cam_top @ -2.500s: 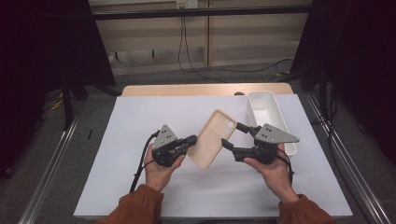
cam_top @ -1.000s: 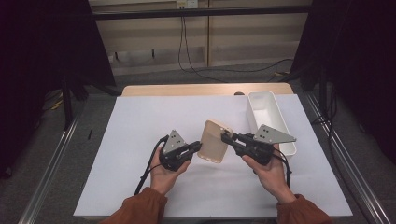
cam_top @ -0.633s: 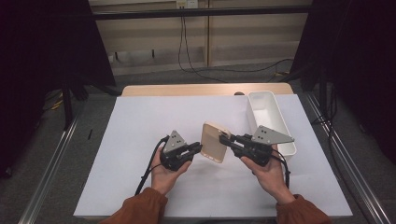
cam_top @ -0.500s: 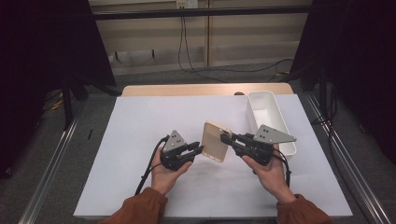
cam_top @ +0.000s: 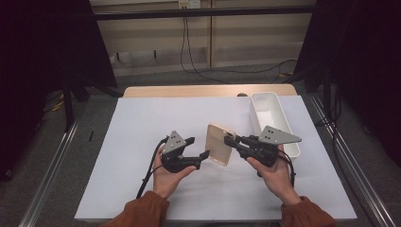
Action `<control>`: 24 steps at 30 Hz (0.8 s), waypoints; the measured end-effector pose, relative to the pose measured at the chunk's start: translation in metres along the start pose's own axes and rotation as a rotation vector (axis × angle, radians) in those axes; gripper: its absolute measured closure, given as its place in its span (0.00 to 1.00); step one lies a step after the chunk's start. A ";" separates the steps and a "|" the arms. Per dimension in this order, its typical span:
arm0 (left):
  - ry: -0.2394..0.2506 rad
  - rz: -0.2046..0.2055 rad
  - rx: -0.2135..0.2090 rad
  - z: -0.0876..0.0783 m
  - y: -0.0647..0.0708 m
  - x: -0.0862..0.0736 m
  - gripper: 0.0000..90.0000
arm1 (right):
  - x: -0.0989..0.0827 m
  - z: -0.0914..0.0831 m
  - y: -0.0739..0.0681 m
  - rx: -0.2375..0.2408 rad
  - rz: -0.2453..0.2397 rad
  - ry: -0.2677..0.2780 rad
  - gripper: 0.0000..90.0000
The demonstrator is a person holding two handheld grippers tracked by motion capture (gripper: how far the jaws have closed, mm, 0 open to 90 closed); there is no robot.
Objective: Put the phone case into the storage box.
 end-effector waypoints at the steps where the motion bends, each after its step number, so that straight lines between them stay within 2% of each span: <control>1: 0.001 -0.008 -0.002 0.000 -0.002 0.000 0.26 | 0.000 0.000 0.000 0.000 0.000 0.000 0.89; 2: -0.007 -0.017 -0.004 0.000 -0.005 0.000 0.19 | 0.000 -0.001 0.001 0.000 0.000 -0.002 0.89; 4: -0.004 -0.030 0.015 0.000 -0.009 -0.001 0.16 | 0.001 -0.001 0.001 0.000 0.001 -0.001 0.89; 5: -0.008 -0.036 0.010 0.000 -0.011 -0.001 0.12 | 0.001 -0.002 0.002 -0.001 0.001 0.002 0.89; 7: 0.004 -0.054 0.004 -0.001 -0.014 -0.001 0.10 | 0.001 -0.002 0.003 -0.002 0.003 0.001 0.89; 9: 0.023 -0.045 0.011 -0.002 -0.016 0.000 0.07 | 0.000 -0.002 0.004 -0.005 0.000 -0.002 0.89; 12: 0.042 -0.053 0.005 -0.004 -0.017 0.000 0.04 | 0.000 -0.002 0.005 -0.004 0.007 -0.005 0.89; 15: 0.041 -0.015 0.018 -0.006 -0.016 0.000 0.04 | 0.000 -0.003 0.006 -0.003 0.002 -0.004 0.89; 17: 0.045 -0.032 0.009 -0.006 -0.016 0.000 0.04 | 0.001 -0.004 0.007 -0.007 0.006 0.000 0.89; 24: 0.066 0.017 0.051 -0.011 -0.017 -0.001 0.05 | 0.001 -0.006 0.014 -0.015 0.006 0.009 0.89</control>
Point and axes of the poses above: each handheld gripper's, and its own axes: z roughly forward along the jaws, x roughly out of its top, y roughly to its right, the point moved 1 cm from there along z, roughly forward along the jaws, and after that the axes turned 4 degrees about z, right-handed, at the moved point
